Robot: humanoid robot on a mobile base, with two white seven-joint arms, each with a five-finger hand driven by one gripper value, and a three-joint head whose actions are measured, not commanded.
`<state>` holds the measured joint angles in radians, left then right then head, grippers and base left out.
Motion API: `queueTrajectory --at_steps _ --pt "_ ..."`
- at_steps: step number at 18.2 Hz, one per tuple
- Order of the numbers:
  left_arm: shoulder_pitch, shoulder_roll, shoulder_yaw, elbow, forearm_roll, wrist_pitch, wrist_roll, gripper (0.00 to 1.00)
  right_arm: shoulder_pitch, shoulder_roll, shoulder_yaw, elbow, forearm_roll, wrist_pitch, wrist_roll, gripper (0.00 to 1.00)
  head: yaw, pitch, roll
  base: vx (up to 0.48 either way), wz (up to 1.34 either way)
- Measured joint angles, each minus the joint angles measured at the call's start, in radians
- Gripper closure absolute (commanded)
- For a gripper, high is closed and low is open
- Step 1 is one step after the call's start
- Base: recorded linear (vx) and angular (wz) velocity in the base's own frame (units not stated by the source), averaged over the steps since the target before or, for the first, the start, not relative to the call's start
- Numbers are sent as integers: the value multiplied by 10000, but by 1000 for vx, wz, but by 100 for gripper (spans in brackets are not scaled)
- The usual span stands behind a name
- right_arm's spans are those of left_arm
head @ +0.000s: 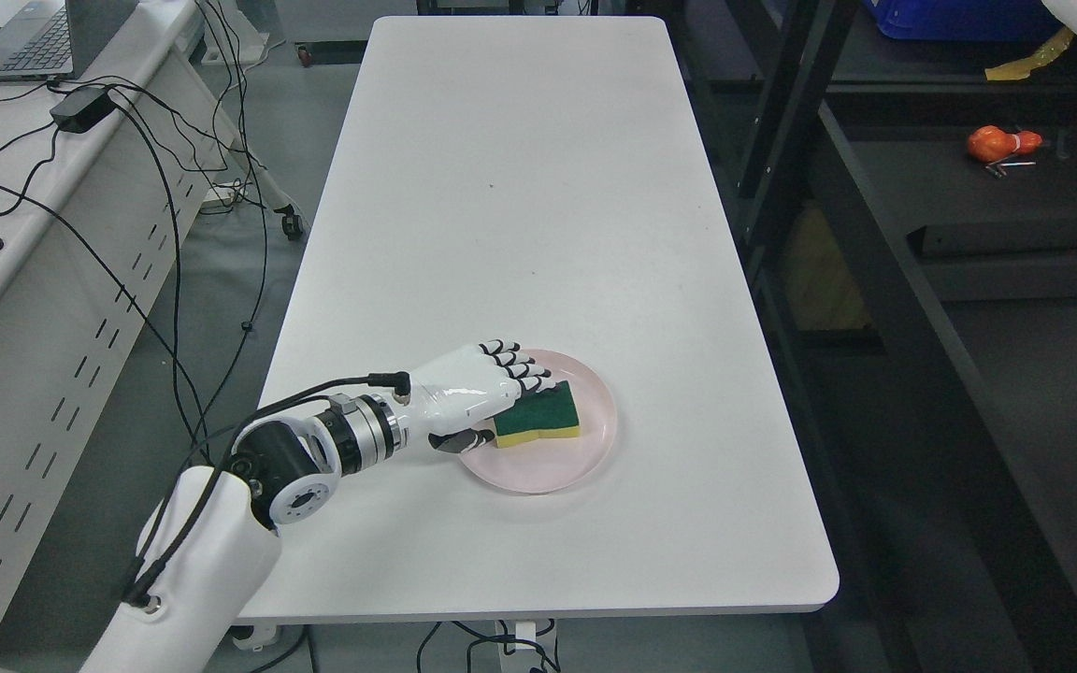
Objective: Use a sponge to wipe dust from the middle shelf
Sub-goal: 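Close the left hand fingers around the sponge and lift it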
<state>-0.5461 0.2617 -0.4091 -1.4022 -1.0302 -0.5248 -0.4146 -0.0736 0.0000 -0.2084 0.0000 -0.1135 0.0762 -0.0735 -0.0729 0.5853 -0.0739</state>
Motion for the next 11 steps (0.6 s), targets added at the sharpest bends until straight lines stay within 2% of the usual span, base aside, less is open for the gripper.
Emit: queueTrajectory --at_steps 3,6,11 --pt "-9 -83 -25 81 23 9 8 43 0 0 0 0 0 0 1 0 0 0 0 0 0" --pt "7 -155 141 141 233 -2 8 64 0 0 0 0 0 0 1 0 0 0 0 0 0" --pt "355 -226 765 210 1010 -791 8 90 -1 0 0 0 0 0 2 0 0 0 0 0 0"
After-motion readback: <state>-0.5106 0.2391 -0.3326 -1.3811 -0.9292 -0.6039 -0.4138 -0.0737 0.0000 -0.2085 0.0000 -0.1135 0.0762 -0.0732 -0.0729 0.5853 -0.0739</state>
